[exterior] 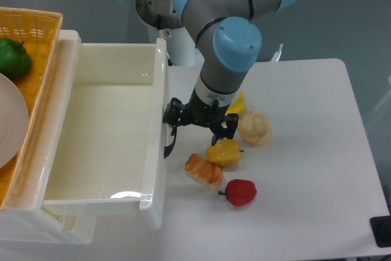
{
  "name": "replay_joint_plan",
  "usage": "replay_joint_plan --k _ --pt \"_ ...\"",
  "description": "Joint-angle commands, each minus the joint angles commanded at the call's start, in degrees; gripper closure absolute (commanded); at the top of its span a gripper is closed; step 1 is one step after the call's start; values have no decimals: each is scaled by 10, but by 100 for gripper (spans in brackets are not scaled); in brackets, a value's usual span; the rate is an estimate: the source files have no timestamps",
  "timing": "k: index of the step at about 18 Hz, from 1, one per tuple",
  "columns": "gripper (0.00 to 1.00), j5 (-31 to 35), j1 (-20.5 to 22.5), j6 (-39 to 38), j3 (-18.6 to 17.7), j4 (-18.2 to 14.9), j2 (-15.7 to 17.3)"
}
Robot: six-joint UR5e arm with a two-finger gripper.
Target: Slide open the top white drawer
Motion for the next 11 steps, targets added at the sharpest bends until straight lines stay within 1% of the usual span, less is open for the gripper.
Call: replay_joint_plan --k 4,8,11 --pt "0 -9 0 -7 1 -9 2" --pt "0 -65 11 -38 4 -10 8" --pt "0 -97 18 -46 4 -12 8"
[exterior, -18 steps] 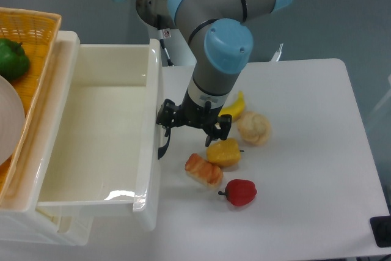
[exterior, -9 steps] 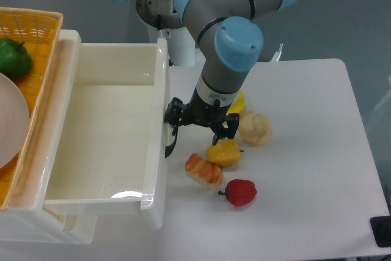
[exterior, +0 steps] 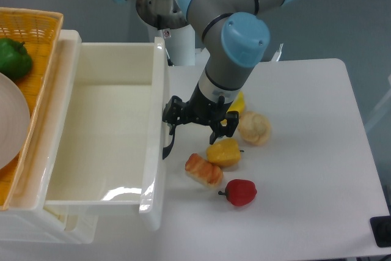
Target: Slide open the top white drawer
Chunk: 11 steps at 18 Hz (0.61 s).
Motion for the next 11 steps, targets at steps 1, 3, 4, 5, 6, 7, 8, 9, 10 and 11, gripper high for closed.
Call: replay_joint_plan --k 1,3,4,5,6,7,8,9,10,11 --pt "0 0 0 0 0 0 0" --pt "0 -1 1 0 0 -1 0" --pt "0 0 3 0 0 0 0" --pt "0 1 8 2 0 0 1" --pt "0 3 12 3 3 1 1" --pt "0 4 14 9 6 7 3" --pt "0 11 18 17 13 13 4" --pt "0 24 23 39 22 15 4" --pt "0 40 25 68 26 15 4" --pt "0 66 25 103 27 15 4"
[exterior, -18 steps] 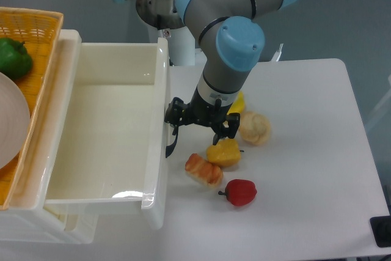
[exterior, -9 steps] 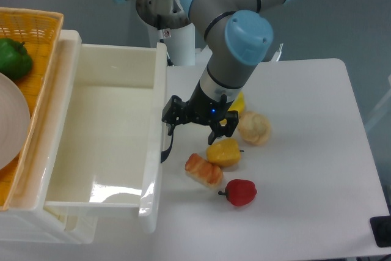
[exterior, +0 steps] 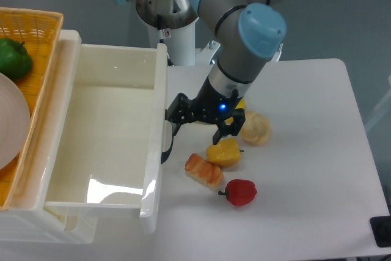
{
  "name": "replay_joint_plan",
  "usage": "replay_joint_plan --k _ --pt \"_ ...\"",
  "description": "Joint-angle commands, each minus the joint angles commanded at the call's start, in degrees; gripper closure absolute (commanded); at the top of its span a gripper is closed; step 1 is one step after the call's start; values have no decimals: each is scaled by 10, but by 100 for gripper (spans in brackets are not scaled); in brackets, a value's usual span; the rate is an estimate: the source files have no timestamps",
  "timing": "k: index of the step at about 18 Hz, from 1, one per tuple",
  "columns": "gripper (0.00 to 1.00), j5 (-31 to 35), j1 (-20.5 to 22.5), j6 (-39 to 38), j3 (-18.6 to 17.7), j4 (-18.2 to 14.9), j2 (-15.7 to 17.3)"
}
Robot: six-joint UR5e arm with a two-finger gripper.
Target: Slide open the top white drawer
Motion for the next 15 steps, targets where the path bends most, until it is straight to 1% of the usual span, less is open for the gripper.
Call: replay_joint_plan --k 2,5,7,8,12,15 --pt "0 50 -1 57 1 1 0" --pt "0 80 3 72 3 25 -2" --pt "0 153 2 87 5 27 -6" --pt "0 178 0 98 5 32 -6" --pt "0 186 2 120 1 33 -2" --pt "0 186 3 123 1 33 -1"
